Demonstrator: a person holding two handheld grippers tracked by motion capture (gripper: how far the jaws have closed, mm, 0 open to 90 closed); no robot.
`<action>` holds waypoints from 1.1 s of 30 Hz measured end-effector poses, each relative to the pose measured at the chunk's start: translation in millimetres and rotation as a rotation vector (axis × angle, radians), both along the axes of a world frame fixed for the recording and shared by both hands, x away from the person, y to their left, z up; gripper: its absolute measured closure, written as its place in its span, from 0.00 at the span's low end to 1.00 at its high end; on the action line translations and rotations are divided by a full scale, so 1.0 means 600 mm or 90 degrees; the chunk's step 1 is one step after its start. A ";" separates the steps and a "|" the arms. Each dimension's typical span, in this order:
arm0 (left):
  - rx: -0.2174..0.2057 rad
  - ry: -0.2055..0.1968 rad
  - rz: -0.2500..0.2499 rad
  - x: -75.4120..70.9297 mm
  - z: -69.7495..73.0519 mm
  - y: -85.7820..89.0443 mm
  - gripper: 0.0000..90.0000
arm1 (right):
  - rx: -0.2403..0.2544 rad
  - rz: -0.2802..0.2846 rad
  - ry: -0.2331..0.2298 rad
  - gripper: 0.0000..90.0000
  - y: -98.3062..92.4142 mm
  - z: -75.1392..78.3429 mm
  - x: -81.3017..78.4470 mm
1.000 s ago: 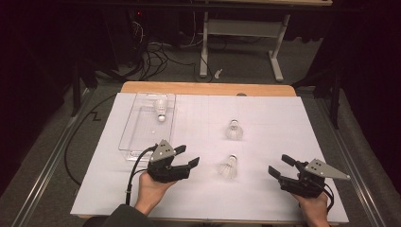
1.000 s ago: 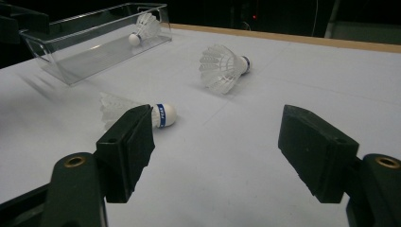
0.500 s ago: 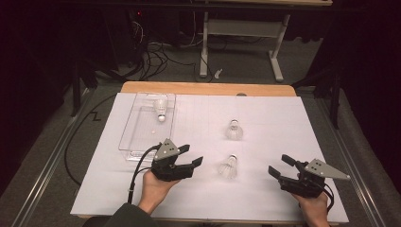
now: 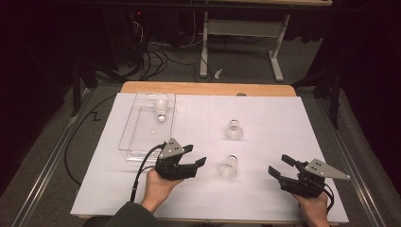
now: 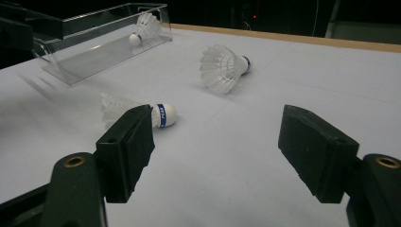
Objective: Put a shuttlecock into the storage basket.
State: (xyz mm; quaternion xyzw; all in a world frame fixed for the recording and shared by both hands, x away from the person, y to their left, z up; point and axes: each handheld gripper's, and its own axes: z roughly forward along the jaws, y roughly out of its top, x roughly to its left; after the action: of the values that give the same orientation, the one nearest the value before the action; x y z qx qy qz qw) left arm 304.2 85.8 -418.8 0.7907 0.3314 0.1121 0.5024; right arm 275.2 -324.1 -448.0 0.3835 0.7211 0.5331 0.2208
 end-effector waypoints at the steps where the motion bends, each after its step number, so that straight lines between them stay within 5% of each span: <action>1: -0.001 0.001 -0.001 0.000 0.000 0.000 0.40 | 0.000 0.000 0.001 0.31 0.000 0.000 0.000; 33: -0.003 0.004 -0.049 0.013 0.010 -0.056 0.40 | 0.002 0.000 0.004 0.30 -0.001 0.000 0.001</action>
State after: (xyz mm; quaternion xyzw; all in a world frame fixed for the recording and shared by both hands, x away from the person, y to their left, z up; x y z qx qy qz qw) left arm 312.0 52.2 -412.8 0.8019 0.3027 0.0891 0.5073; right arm 275.6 -324.5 -448.2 0.3853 0.7209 0.5332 0.2181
